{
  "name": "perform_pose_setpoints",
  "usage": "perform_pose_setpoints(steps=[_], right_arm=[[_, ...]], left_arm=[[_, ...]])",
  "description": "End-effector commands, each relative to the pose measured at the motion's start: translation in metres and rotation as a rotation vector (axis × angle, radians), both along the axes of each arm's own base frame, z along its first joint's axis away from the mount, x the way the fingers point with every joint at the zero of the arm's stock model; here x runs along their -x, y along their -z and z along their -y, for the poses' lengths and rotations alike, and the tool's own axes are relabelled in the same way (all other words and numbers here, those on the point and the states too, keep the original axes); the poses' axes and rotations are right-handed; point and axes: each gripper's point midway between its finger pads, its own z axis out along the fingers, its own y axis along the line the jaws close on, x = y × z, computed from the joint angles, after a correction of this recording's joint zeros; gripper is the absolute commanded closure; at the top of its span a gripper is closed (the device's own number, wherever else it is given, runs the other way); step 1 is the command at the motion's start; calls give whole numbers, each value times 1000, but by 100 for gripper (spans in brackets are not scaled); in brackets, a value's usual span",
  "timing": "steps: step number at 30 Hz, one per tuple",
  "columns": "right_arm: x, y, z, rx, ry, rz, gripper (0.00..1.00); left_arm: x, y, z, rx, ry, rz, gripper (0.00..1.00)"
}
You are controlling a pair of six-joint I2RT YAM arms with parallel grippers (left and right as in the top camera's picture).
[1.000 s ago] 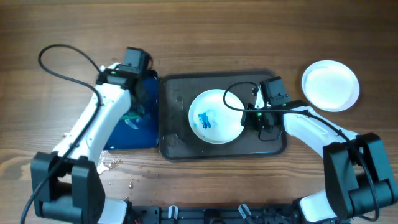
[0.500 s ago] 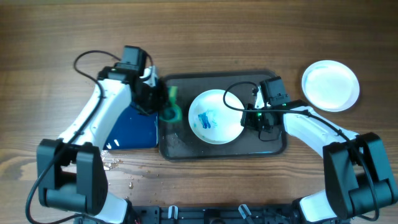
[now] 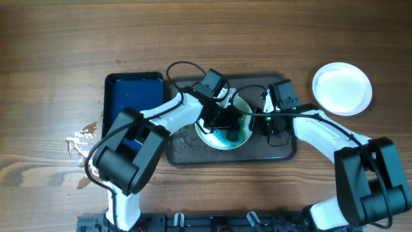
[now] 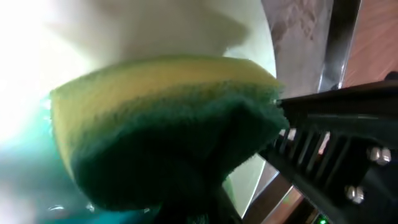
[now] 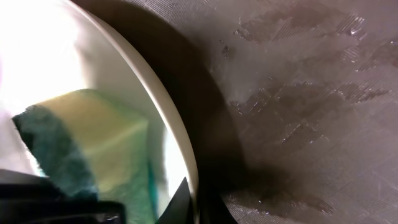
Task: Clean dirty plates on tray and stack at the side
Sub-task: 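Scrub the last plate with the sponge while the right gripper holds the rim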
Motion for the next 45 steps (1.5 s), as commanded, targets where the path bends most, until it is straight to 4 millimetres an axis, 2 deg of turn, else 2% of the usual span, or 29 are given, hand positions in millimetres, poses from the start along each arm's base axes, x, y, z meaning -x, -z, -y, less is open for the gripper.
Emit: perform_pose_setpoints(steps=[1, 3, 4, 6, 7, 9, 12, 14, 15, 17, 19, 20, 23, 26, 28, 30, 32, 34, 37, 41, 43, 44, 45], right_arm=[[24, 21, 5, 28, -15, -96, 96], [25, 21, 6, 29, -15, -101, 96], [25, 21, 6, 30, -15, -102, 96], [25, 21, 6, 30, -15, -102, 95], [25, 21, 6, 30, -15, -102, 96], [25, 21, 6, 30, -15, -102, 96], [26, 21, 6, 30, -15, -104, 96], [26, 21, 6, 30, -16, -104, 96], [26, 21, 6, 31, -16, -106, 96], [27, 21, 6, 32, -15, -110, 96], [28, 22, 7, 33, -15, -115, 95], [30, 22, 7, 35, -16, -121, 96], [35, 23, 9, 42, -16, -145, 96], [37, 23, 9, 45, -15, -155, 96], [40, 24, 10, 47, -15, -165, 96], [41, 24, 10, 49, -15, -171, 96], [41, 24, 10, 49, -15, -172, 96], [42, 24, 10, 49, -16, -173, 96], [41, 24, 10, 50, -16, -172, 96], [40, 24, 10, 49, -19, -166, 96], [40, 24, 10, 48, -20, -162, 96], [39, 23, 10, 47, -19, -159, 96], [38, 23, 9, 46, -19, -155, 96]], left_arm=[[-7, 31, -25, -157, -153, -85, 96], [-15, 45, -68, -318, -266, -110, 96], [-18, 51, -99, -422, -318, -121, 96], [-21, 57, -145, -572, -386, -129, 96], [-23, 58, -161, -618, -411, -134, 96], [-25, 59, -182, -682, -437, -128, 96], [-23, 59, -184, -708, -434, -121, 96], [-19, 59, -176, -700, -409, -117, 96], [-16, 58, -157, -626, -325, -112, 96], [1, 47, -97, -369, -136, -135, 96], [18, 34, -48, -205, -45, -152, 96], [23, 32, -30, -176, -36, -150, 96], [35, 25, 8, -110, -44, -155, 96], [27, 23, 23, -72, -77, -133, 96], [9, 29, 10, -106, -135, -100, 96], [-12, 34, -16, -154, -208, -82, 96], [-39, 42, -56, -230, -287, -47, 96], [-55, 49, -99, -308, -360, -45, 96], [-58, 58, -154, -466, -423, -58, 96], [-35, 63, -212, -768, -427, -73, 96], [-23, 62, -214, -784, -376, -105, 96], [-16, 61, -202, -727, -303, -127, 96], [-5, 59, -177, -609, -190, -153, 96]])
